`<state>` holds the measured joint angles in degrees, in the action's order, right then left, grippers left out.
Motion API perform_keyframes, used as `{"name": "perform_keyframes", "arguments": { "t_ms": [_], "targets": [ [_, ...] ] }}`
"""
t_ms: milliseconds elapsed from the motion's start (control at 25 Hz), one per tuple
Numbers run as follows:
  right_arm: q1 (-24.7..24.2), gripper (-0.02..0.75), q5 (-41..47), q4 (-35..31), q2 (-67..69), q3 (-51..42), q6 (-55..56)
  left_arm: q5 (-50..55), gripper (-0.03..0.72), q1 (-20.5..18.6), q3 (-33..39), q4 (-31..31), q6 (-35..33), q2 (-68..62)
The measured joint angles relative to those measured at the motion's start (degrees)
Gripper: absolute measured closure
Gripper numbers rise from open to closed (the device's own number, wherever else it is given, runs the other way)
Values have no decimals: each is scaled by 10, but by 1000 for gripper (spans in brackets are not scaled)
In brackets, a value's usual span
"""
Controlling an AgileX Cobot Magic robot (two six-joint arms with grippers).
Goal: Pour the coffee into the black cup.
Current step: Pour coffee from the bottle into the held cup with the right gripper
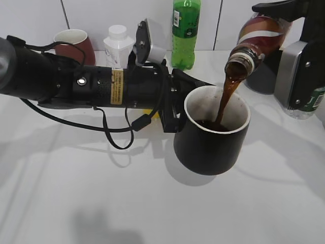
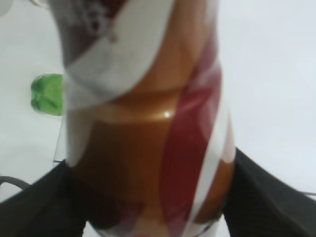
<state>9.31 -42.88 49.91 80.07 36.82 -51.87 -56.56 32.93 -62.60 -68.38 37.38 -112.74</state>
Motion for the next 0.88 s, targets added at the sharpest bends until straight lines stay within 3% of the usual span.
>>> {"name": "perform_keyframes", "arguments": {
  "t_ms": [880],
  "targets": [
    [0,192,-12,-6,0,0,-46,-2,650,0,0,24,2,0]
  ]
}}
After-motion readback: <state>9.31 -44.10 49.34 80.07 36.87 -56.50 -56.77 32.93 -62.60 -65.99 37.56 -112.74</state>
